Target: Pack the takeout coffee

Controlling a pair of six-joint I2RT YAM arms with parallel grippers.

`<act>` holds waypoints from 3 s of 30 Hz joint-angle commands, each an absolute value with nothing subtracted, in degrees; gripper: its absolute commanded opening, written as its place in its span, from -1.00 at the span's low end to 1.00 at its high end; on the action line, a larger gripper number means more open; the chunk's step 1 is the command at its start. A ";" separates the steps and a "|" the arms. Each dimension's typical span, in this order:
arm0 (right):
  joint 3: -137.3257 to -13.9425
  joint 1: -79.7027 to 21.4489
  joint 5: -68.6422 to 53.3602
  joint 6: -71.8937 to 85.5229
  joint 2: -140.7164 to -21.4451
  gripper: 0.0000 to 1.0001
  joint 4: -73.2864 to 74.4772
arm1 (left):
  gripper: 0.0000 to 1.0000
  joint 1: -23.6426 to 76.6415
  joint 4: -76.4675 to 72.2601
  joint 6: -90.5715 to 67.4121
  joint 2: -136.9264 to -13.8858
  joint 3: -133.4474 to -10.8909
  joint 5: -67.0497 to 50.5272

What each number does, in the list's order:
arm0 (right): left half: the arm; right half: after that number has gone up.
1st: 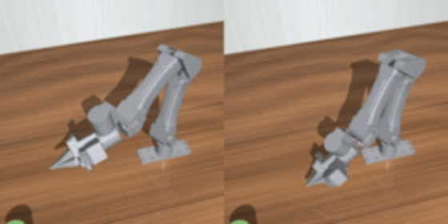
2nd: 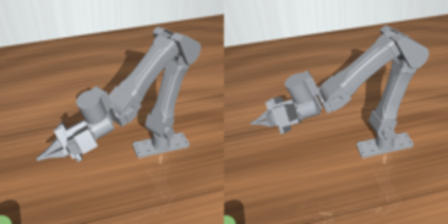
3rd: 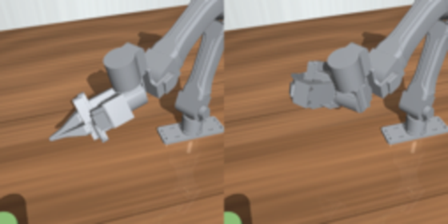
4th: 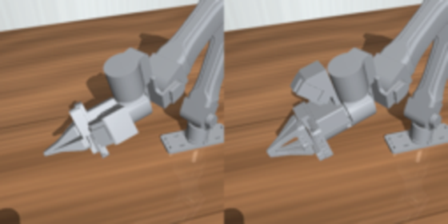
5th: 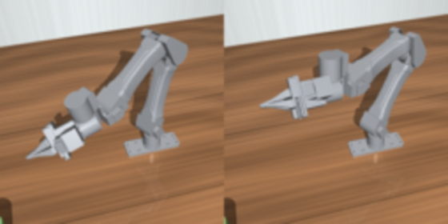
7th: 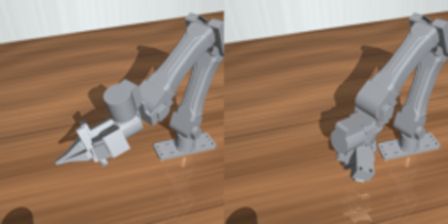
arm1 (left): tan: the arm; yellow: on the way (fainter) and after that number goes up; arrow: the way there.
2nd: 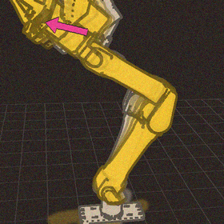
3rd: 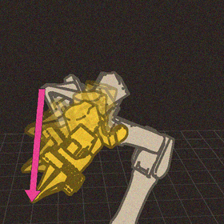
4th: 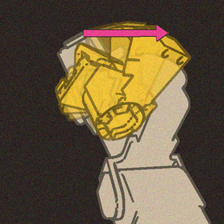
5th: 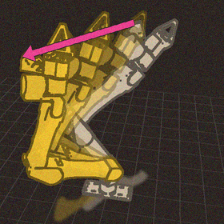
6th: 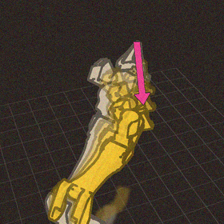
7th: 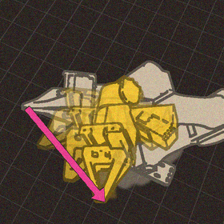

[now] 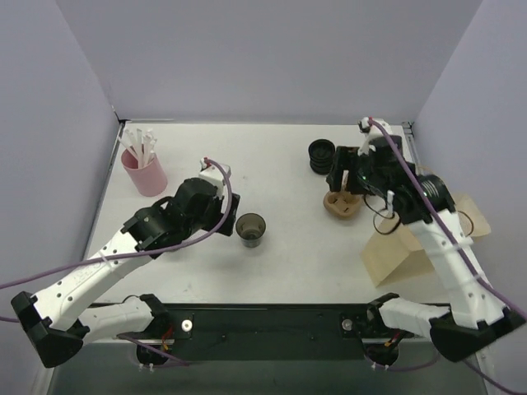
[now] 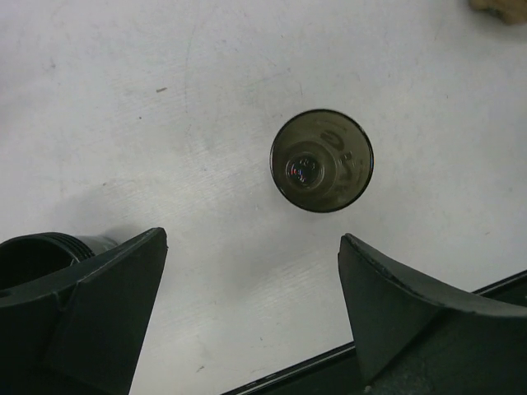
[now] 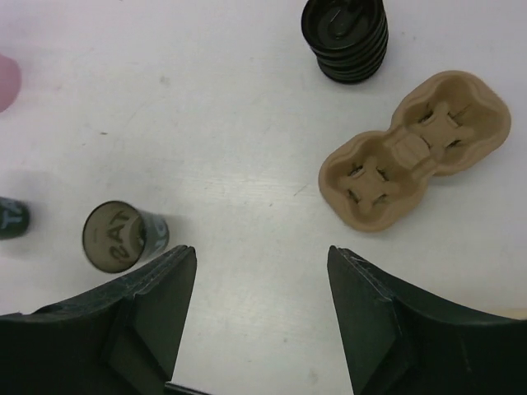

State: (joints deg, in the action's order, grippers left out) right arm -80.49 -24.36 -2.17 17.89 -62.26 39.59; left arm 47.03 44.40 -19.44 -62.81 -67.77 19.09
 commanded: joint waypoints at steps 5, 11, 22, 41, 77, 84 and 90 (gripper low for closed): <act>-99.12 -28.12 14.23 7.31 -87.60 0.24 38.06 | 0.95 46.93 28.75 -12.39 -45.56 -51.61 13.36; -111.78 -27.95 15.64 1.51 -107.89 0.23 38.14 | 0.94 46.85 26.56 -13.01 -37.55 -48.79 9.33; -123.22 -25.05 15.47 -4.74 -124.79 0.11 38.58 | 0.95 46.49 25.84 -11.07 -35.95 -47.99 5.28; -128.85 -22.85 13.10 -10.46 -133.59 -0.09 38.32 | 0.95 44.47 24.61 -11.07 -33.13 -47.37 3.60; -128.85 -22.85 12.92 -11.25 -129.91 -0.71 36.04 | 0.95 43.33 24.17 -10.99 -33.23 -47.02 2.11; -127.18 -24.52 13.27 -10.90 -123.85 -0.71 36.30 | 0.95 43.24 23.55 -10.99 -32.96 -46.41 3.42; -117.81 -28.29 4.89 -1.51 -112.17 -0.73 38.84 | 0.94 43.50 23.03 -10.99 -31.47 -45.44 8.95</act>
State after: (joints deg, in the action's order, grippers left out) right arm -123.61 -25.45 11.42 -8.27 -123.90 36.40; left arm 43.66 26.13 -11.51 -32.99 -46.06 4.38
